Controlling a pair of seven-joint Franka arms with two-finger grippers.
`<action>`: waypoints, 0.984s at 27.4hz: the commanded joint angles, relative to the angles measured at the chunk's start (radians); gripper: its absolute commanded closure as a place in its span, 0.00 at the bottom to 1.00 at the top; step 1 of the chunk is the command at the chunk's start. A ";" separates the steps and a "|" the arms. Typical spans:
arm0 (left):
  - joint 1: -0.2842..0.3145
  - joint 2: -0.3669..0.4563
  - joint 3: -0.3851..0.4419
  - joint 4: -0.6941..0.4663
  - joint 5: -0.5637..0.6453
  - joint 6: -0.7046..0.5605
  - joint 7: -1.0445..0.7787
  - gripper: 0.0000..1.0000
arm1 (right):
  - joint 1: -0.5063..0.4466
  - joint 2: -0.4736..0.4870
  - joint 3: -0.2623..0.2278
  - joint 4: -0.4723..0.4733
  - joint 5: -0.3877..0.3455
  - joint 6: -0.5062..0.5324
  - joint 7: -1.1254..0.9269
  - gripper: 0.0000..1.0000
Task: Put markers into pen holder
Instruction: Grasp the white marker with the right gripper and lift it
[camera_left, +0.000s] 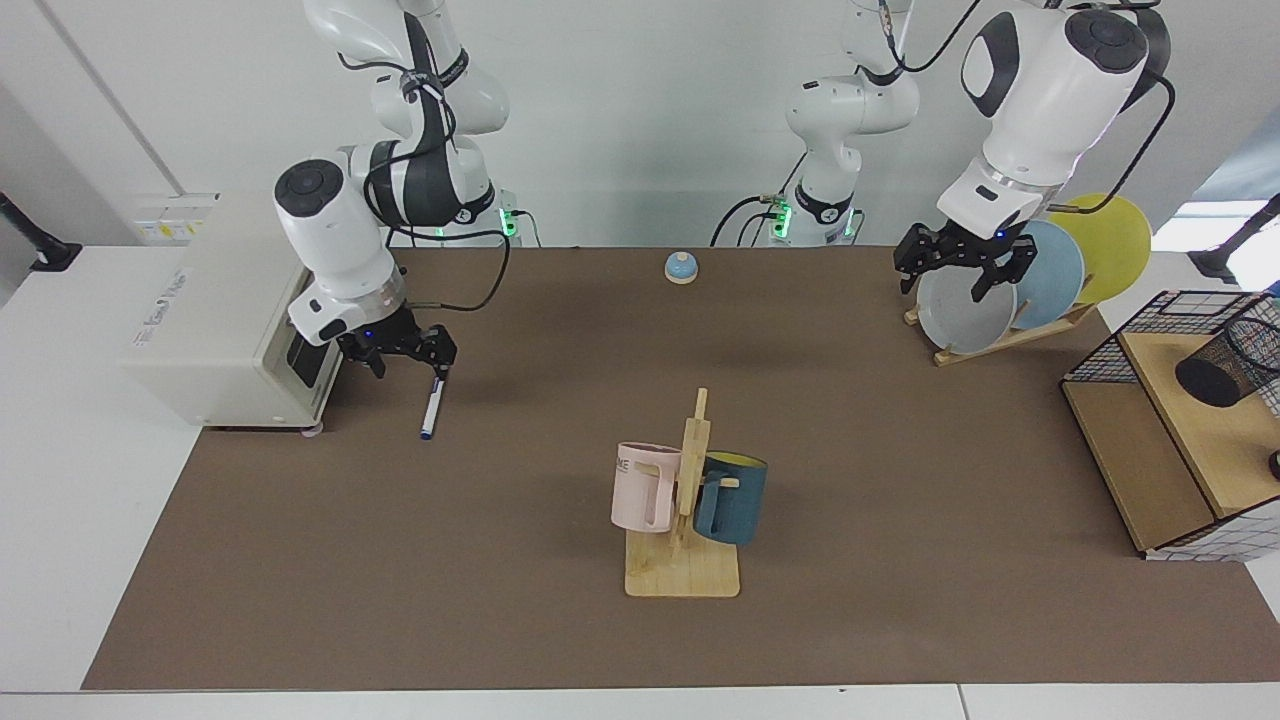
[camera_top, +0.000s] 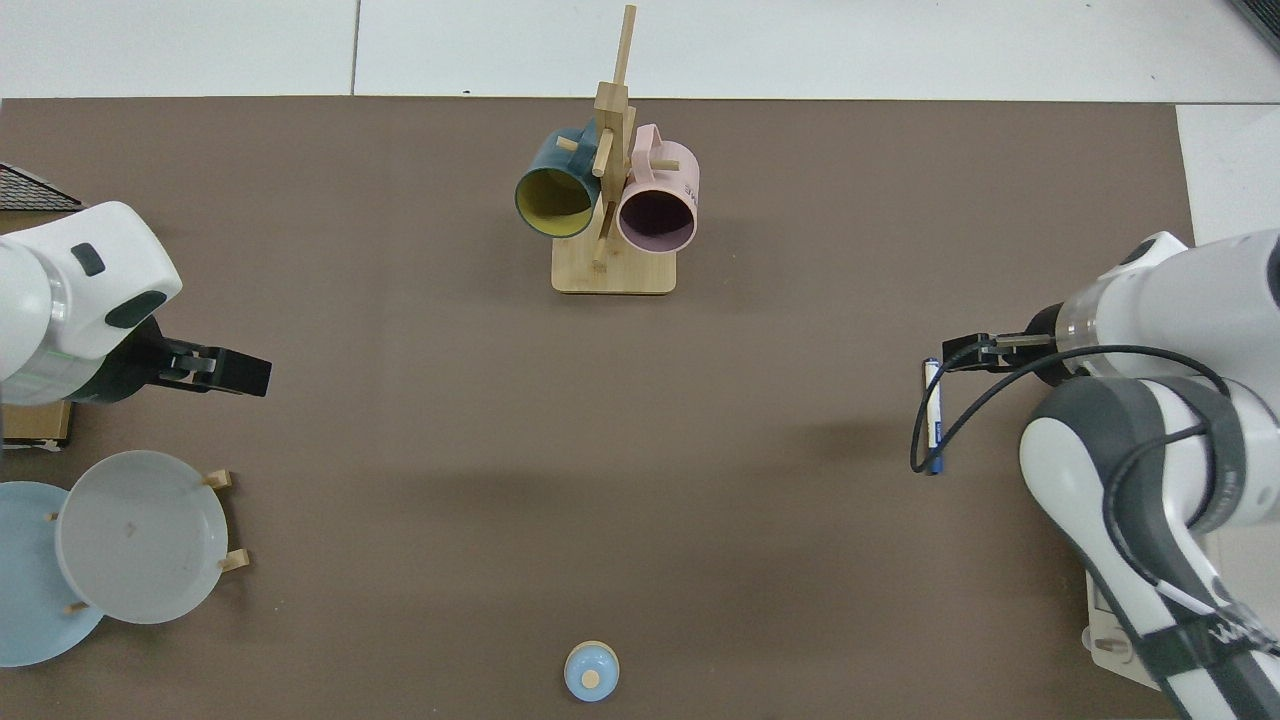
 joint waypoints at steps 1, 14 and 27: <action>0.000 0.005 0.000 0.014 0.005 -0.012 0.012 0.00 | 0.001 0.017 -0.002 -0.069 0.009 0.080 0.062 0.00; 0.000 0.005 0.000 0.014 0.005 -0.008 0.013 0.00 | -0.027 0.155 -0.003 -0.097 -0.016 0.234 0.067 0.00; -0.003 0.005 0.000 0.014 0.005 -0.009 0.012 0.00 | -0.027 0.155 -0.005 -0.129 -0.016 0.234 0.116 0.36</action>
